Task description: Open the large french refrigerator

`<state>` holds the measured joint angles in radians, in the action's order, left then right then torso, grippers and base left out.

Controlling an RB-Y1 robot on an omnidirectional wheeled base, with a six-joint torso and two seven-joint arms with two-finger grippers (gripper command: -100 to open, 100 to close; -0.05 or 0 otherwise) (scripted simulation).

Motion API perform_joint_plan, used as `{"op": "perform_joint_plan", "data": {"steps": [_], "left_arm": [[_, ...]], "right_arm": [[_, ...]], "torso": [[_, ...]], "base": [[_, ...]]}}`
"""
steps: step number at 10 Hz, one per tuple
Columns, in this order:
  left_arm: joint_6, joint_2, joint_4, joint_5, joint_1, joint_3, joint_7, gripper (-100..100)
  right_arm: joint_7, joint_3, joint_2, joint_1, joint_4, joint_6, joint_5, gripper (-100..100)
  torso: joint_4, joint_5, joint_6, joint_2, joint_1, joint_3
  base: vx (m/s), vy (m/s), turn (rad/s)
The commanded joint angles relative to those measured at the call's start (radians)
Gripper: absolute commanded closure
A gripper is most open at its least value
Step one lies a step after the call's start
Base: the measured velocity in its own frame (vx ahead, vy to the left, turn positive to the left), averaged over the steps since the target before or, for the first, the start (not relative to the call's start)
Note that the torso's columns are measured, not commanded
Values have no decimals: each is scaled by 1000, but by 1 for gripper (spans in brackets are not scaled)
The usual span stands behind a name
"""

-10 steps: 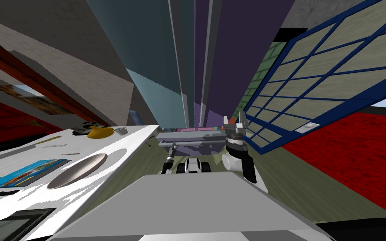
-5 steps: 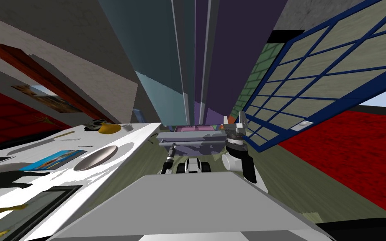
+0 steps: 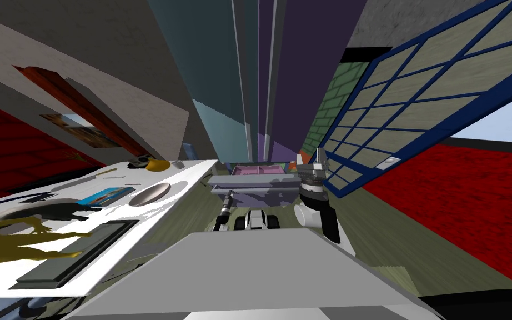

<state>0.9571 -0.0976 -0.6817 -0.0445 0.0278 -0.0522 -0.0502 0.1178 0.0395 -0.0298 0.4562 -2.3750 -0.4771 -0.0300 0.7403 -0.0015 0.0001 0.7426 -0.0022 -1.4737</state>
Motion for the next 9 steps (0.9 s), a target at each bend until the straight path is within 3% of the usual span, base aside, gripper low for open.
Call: {"op": "perform_joint_plan", "data": {"steps": [1,4,6,9], "left_arm": [[-52,18,1,-14,-56,3,26,-100],[-129,45,3,-35,-141,7,65,-100],[-129,45,3,-35,-141,7,65,-100],[-181,63,4,-49,-197,10,91,-100]], "right_arm": [[0,0,0,0,0,0,0,0],[0,0,0,0,0,0,0,0],[0,0,0,0,0,0,0,0],[0,0,0,0,0,0,0,0]], "torso": [[-1,1,0,-5,2,-3],[-1,0,-1,-6,3,-3],[3,-3,-2,0,-1,0],[5,-3,-3,3,1,2]], "base": [[-83,42,24],[-98,51,36],[-40,30,-6],[-52,25,22]]}}
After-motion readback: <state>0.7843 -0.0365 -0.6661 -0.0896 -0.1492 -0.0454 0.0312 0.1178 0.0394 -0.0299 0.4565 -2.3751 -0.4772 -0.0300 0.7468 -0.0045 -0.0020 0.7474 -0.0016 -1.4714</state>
